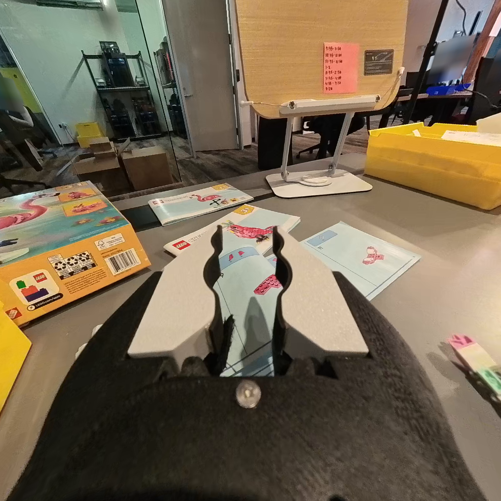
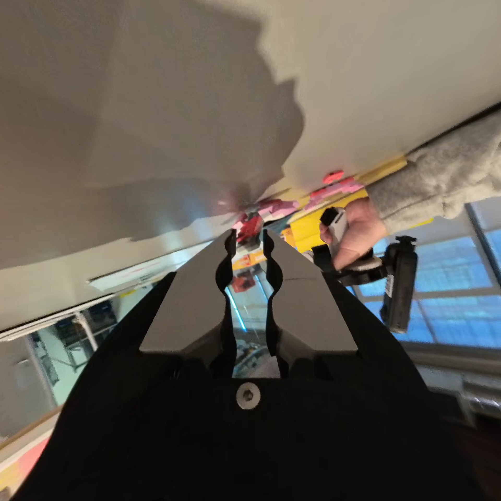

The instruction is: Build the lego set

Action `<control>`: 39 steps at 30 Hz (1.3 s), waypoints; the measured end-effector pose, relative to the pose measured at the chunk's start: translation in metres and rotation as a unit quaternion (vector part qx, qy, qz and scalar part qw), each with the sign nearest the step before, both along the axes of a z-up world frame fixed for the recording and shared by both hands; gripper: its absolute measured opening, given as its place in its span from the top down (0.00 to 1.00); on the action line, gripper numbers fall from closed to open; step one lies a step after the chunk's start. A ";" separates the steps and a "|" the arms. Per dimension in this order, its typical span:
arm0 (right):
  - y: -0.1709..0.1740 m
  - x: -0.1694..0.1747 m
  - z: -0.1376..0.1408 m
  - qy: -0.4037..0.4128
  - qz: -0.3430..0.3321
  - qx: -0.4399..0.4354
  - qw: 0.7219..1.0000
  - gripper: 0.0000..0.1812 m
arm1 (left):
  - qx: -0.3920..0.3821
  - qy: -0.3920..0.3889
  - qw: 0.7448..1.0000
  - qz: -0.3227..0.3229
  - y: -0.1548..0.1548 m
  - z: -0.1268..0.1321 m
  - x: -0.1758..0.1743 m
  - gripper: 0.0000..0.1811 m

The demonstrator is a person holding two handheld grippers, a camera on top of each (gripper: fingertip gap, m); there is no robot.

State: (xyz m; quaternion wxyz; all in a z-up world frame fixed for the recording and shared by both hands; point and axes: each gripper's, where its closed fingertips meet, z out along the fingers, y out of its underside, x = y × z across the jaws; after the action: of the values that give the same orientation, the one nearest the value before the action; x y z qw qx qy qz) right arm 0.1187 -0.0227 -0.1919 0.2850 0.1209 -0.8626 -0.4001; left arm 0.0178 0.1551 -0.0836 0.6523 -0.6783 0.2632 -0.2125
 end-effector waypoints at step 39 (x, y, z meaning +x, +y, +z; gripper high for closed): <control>0.125 0.110 0.110 0.791 -0.255 -0.436 0.346 0.83 | -0.019 0.039 0.986 -0.159 -0.065 -0.005 0.070 0.76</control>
State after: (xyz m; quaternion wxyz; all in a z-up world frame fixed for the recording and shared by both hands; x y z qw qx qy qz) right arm 0.2290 0.1019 -0.0819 0.7317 -0.6185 -0.2779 0.0693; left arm 0.0876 0.0898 -0.0885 0.5861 -0.6479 0.3889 -0.2923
